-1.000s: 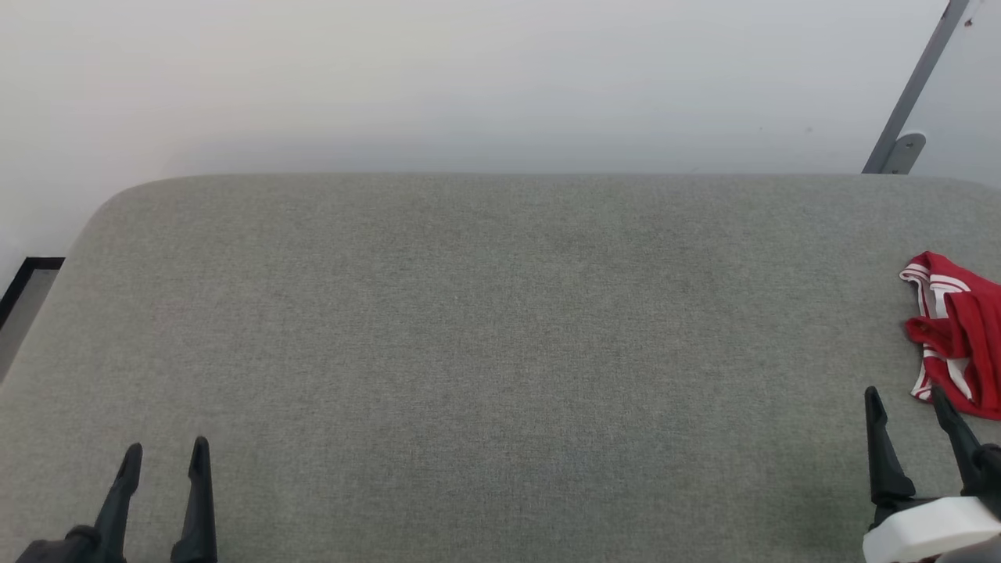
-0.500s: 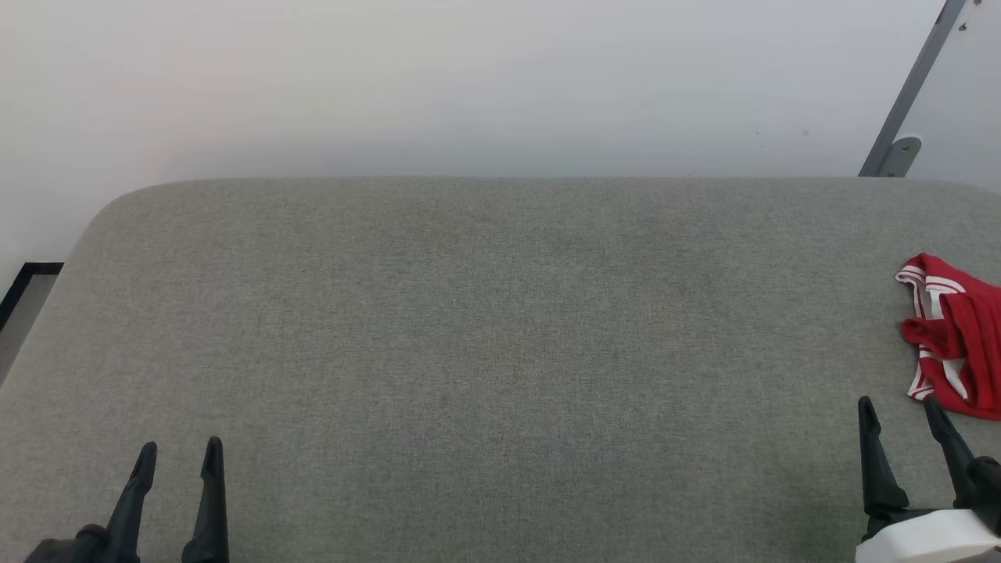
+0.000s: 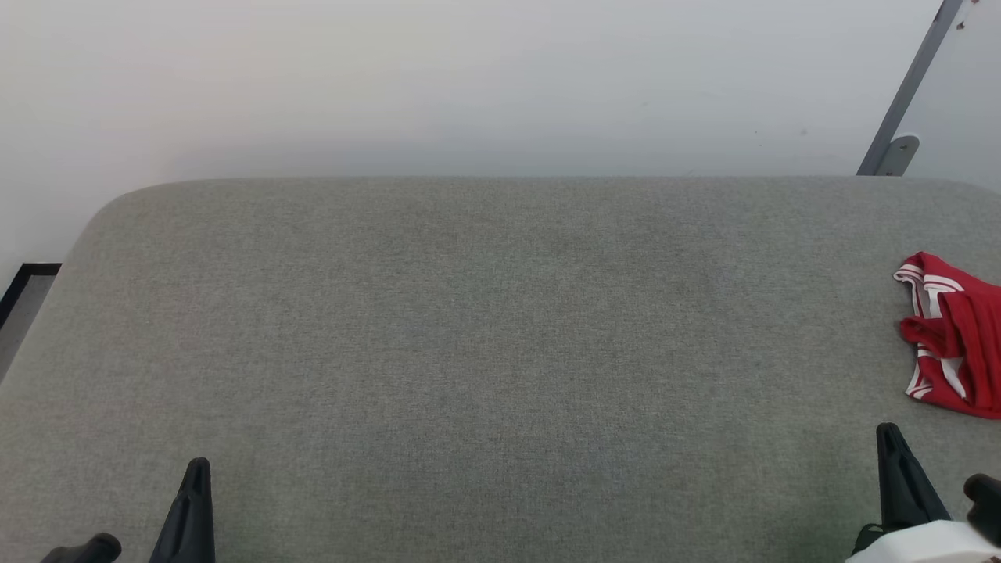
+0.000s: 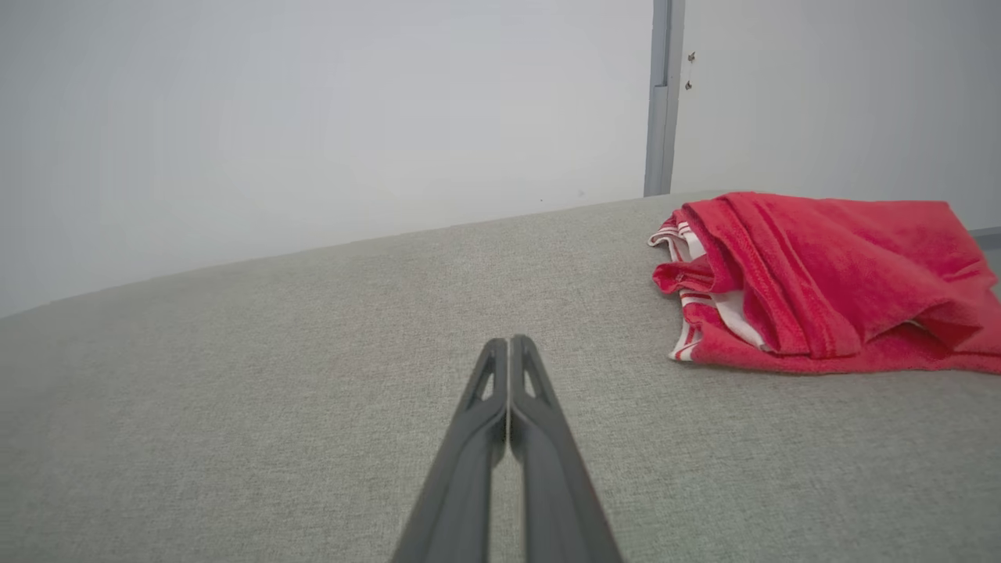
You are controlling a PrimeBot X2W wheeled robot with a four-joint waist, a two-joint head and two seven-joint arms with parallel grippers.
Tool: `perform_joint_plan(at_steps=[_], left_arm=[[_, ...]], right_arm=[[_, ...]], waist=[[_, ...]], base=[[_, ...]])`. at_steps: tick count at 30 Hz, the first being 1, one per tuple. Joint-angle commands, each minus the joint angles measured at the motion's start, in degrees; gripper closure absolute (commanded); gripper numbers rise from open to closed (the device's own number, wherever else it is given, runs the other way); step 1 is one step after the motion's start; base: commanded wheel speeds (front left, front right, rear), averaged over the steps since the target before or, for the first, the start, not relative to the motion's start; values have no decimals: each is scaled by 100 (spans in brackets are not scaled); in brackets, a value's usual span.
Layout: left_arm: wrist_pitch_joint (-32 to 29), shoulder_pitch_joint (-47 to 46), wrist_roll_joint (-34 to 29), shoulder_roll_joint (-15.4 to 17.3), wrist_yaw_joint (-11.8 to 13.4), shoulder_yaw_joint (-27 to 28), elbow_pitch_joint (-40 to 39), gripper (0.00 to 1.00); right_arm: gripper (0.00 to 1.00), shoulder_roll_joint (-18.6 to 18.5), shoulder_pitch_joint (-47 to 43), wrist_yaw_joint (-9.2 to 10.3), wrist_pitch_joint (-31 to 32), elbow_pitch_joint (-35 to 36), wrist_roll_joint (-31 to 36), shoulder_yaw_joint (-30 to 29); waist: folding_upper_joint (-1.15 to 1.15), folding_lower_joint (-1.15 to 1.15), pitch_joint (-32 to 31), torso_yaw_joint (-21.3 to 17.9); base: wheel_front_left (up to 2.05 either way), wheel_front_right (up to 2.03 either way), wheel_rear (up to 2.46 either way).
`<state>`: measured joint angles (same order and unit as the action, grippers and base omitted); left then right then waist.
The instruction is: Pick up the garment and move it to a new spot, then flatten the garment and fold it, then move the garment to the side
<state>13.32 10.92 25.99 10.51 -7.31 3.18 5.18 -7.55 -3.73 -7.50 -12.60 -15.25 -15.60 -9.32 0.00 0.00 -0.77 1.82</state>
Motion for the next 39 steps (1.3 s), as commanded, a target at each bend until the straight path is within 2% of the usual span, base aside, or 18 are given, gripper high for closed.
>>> perform_joint_plan(at_steps=[1, 19, 39], left_arm=[[-50, -152, 243, 21, 1, 30, -55, 100], [-477, -547, 1809, -128, -6, 60, 187, 100], [-893, -906, 3269, -284, -12, 107, 382, 100]], right_arm=[[100, -21, 171, 0, 45, 84, -242, -4], [100, 94, 358, 0, 467, 131, -2028, 88], [100, 205, 557, 0, 898, 141, -3694, 143]], waist=[[0, 0, 1, -2], [0, 0, 15, -29], [0, 0, 32, -62]], base=[[0, 0, 0], [0, 0, 0], [0, 0, 0]])
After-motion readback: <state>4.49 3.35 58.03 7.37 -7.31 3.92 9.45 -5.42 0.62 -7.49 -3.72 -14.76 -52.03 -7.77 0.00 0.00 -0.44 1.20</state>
